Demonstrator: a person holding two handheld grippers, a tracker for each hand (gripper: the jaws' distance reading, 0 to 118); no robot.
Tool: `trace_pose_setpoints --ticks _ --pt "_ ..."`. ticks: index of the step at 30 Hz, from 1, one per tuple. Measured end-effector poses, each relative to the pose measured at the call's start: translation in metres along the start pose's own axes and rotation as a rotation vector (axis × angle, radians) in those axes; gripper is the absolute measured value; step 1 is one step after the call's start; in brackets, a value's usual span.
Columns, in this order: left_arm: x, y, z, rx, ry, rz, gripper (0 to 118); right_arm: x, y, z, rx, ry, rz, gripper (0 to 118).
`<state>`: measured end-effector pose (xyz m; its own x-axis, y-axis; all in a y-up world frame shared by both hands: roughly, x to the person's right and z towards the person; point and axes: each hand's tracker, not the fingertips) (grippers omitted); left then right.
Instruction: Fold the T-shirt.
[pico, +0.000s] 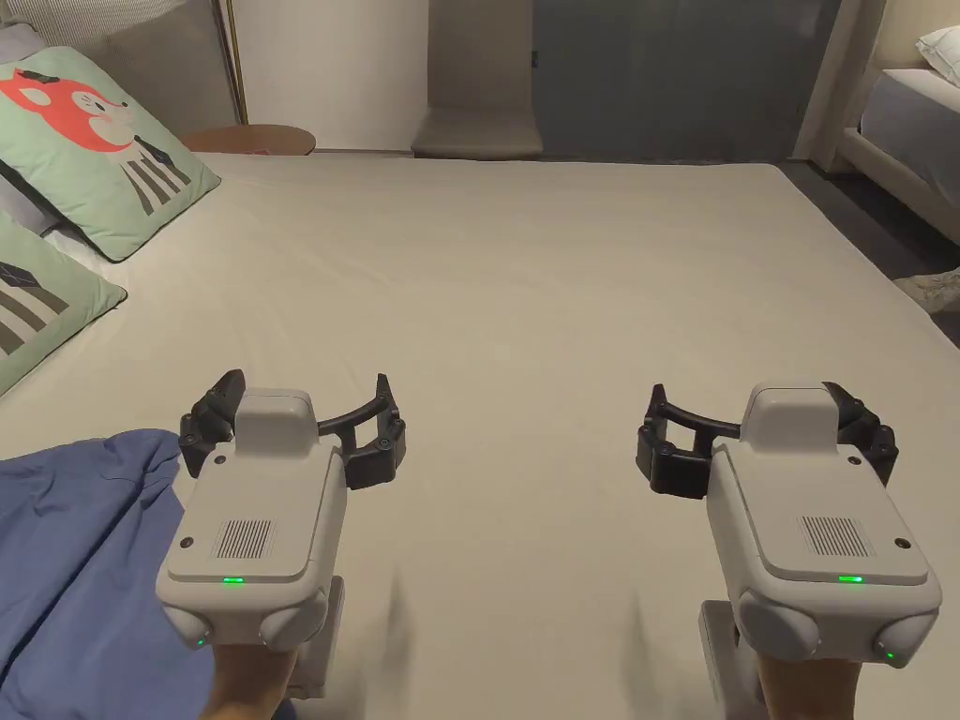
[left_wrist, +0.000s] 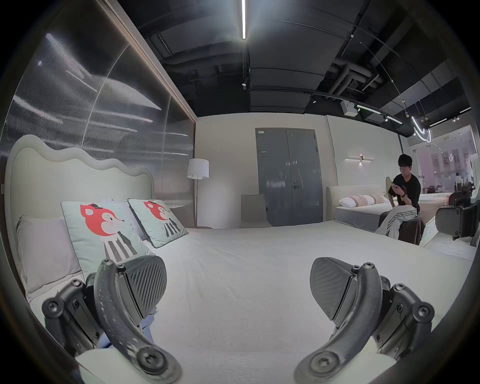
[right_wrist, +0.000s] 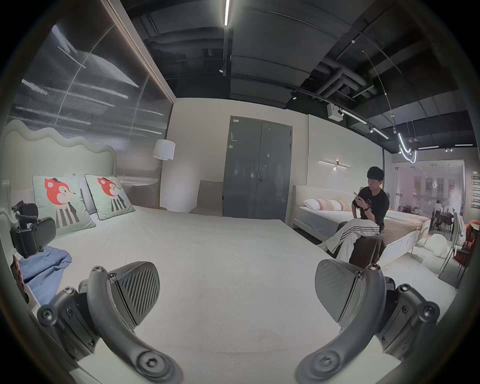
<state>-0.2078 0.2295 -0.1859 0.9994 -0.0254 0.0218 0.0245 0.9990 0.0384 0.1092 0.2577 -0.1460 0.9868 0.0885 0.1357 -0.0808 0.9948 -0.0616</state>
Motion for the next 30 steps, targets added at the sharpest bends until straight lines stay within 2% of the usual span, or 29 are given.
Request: trace_pose_setpoints --ticks 30 --pt "0.0003 0.0041 -0.0003 0.020 -0.005 -0.014 110 -0.0033 0.0070 0.0012 0.018 0.006 0.014 118"
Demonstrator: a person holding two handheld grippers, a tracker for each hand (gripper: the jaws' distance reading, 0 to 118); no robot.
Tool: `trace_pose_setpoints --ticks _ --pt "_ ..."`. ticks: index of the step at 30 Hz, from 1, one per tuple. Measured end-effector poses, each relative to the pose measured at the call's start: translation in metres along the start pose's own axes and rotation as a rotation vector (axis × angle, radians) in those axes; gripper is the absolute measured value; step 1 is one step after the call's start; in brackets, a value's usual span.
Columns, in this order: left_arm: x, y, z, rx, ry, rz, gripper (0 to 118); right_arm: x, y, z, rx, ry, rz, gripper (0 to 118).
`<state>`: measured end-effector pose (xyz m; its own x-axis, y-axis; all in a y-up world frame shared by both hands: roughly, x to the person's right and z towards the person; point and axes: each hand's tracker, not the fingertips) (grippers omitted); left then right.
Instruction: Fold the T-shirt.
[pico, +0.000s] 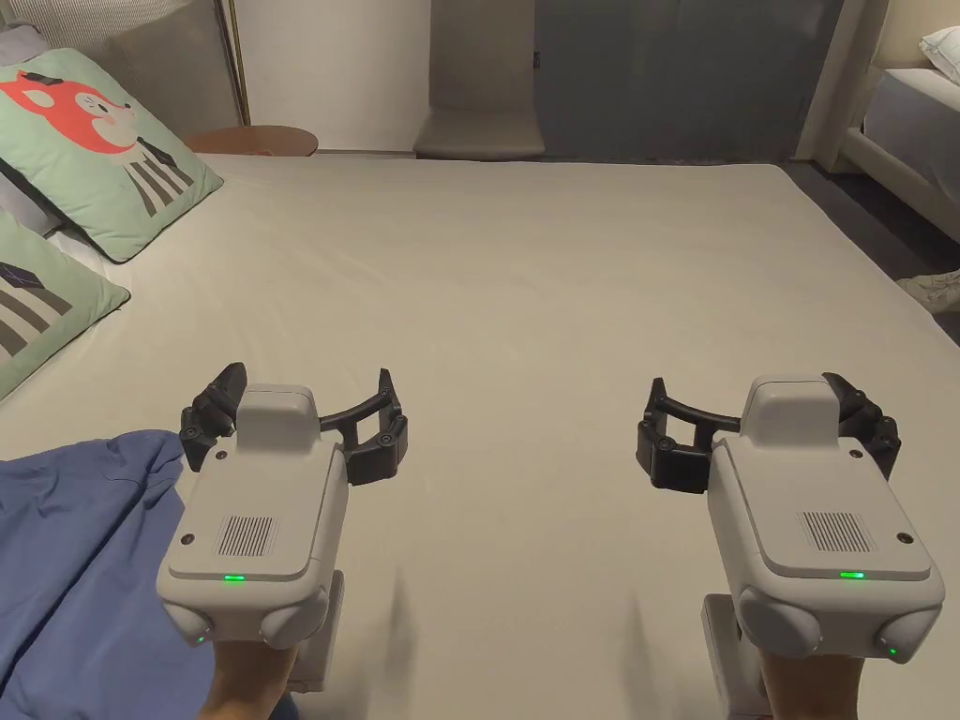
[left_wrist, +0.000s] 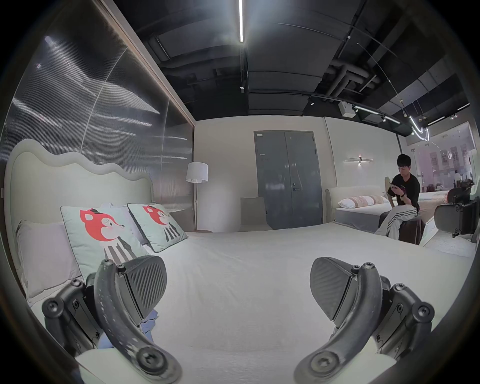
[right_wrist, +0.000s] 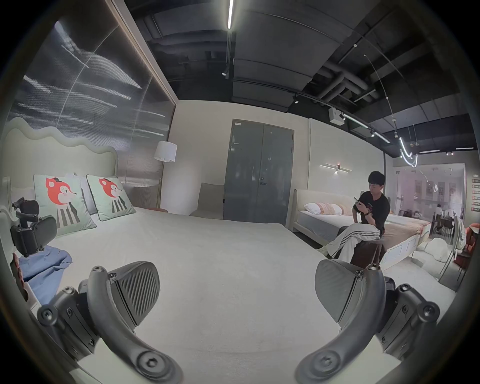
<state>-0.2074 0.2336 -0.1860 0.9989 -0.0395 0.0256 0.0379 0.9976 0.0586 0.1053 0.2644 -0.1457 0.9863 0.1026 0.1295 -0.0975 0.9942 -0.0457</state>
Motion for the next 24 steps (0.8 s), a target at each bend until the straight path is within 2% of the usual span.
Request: trace_pose_setpoints --ticks 24 --pt "0.0012 0.0045 0.0014 0.011 0.000 -0.011 110 0.0038 0.0052 0.0046 0.007 -0.005 -0.002 118"
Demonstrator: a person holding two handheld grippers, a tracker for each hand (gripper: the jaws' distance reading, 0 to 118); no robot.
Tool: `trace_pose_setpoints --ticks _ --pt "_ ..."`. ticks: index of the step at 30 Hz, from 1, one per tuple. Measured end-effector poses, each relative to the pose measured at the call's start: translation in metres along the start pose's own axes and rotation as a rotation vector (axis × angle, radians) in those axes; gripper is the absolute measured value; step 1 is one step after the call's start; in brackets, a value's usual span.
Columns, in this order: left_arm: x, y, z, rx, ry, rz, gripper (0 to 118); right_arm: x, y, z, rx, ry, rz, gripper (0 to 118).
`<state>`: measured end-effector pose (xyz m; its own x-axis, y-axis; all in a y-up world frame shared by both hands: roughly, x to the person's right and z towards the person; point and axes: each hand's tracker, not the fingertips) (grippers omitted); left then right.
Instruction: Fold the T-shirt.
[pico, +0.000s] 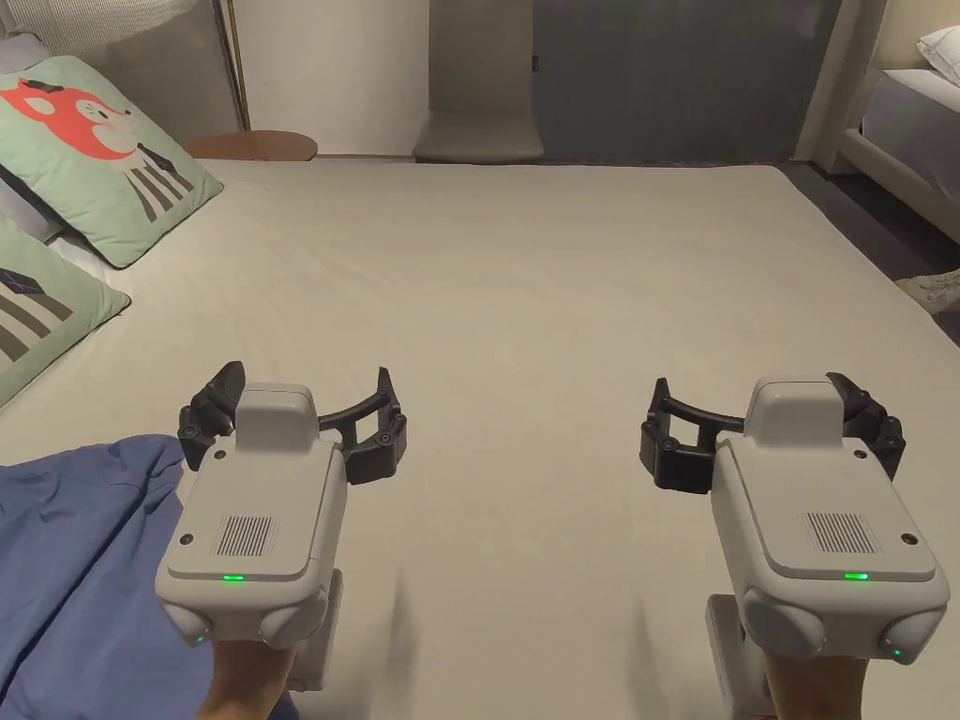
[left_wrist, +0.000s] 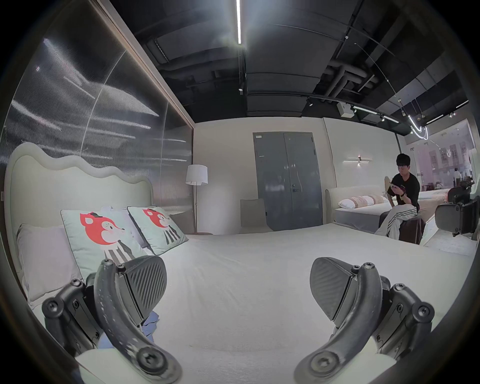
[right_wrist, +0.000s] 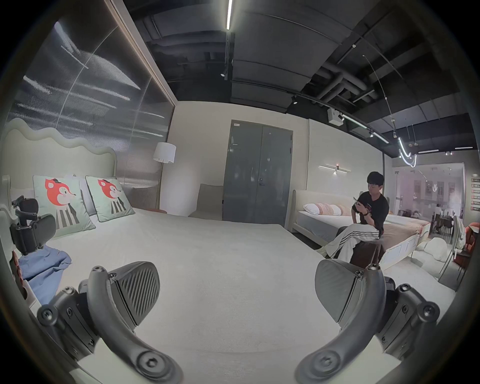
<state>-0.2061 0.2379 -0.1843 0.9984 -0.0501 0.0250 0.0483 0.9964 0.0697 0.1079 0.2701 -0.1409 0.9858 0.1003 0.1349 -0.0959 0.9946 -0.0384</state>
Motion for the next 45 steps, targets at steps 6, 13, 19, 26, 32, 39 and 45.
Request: trace_pose_setpoints --ticks 6,13,19,26,32,39,45 --pt "-0.001 0.000 0.000 -0.001 0.000 0.002 110 0.001 -0.001 0.000 0.001 -0.004 -0.002 118" --pt "-0.001 -0.001 -0.001 0.000 0.000 0.005 110 0.001 0.001 0.001 0.003 -0.005 0.000 118" --pt "-0.001 0.000 -0.001 -0.018 -0.040 0.019 97 0.001 0.000 -0.001 -0.009 0.004 -0.007 118" --pt "0.001 0.004 -0.003 -0.011 -0.049 0.015 0 -0.002 -0.001 -0.002 -0.020 0.020 -0.001 1" --pt "-0.013 0.008 -0.003 -0.022 0.006 0.021 0 -0.016 0.002 -0.009 -0.021 0.070 0.002 1" --pt "-0.081 0.006 0.015 -0.040 0.173 0.021 0 -0.080 0.011 -0.028 0.002 0.231 0.004 1" --pt "-0.158 0.007 0.051 -0.053 0.368 0.010 0 -0.159 0.020 -0.032 0.015 0.408 -0.005 1"
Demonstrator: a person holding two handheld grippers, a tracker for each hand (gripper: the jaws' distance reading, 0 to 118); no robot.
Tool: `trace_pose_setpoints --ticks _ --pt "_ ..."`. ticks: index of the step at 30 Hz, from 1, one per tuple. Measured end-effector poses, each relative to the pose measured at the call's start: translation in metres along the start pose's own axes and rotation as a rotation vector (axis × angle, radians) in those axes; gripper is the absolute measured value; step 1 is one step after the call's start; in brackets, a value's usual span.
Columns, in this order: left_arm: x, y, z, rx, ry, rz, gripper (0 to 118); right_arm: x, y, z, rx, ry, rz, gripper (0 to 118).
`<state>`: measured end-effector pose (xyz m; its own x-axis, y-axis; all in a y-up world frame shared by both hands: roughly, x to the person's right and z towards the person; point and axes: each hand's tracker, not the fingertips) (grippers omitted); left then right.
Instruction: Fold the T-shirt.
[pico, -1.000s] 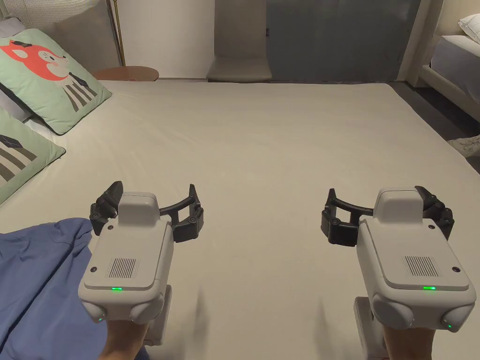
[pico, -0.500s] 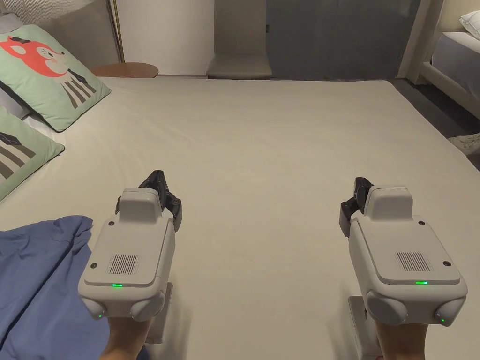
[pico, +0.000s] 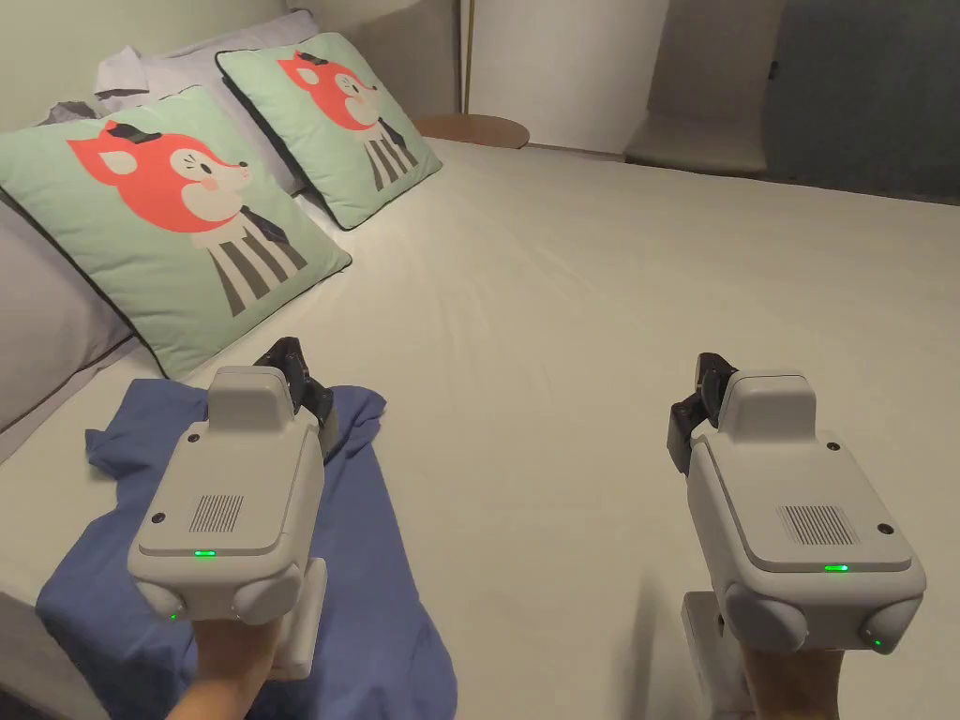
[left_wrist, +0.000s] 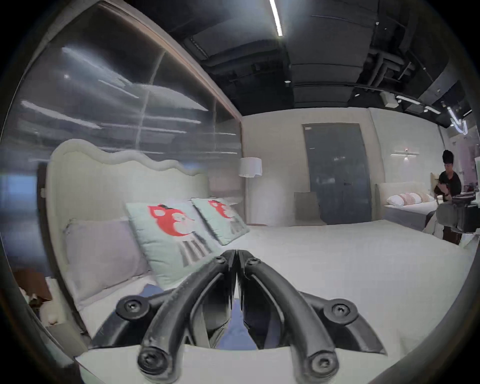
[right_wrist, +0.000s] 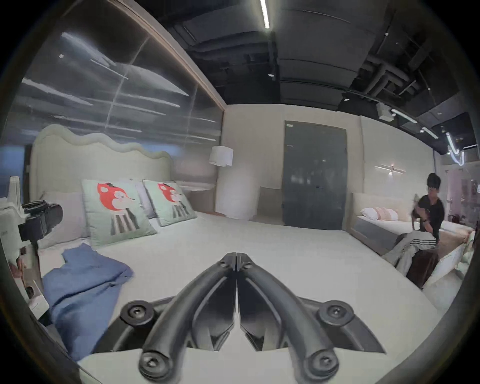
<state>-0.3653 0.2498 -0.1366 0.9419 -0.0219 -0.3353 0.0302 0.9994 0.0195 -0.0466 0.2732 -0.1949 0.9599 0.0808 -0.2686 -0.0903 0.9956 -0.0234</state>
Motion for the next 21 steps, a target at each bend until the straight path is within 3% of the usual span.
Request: trace_pose_setpoints --ticks 10,21 --pt "-0.105 0.000 0.034 -0.032 0.219 -0.050 0 -0.093 -0.005 -0.034 -0.024 0.212 -0.039 1" --pt "-0.111 -0.012 0.032 -0.133 0.215 -0.066 0 -0.102 -0.004 -0.041 -0.025 0.251 -0.039 1"
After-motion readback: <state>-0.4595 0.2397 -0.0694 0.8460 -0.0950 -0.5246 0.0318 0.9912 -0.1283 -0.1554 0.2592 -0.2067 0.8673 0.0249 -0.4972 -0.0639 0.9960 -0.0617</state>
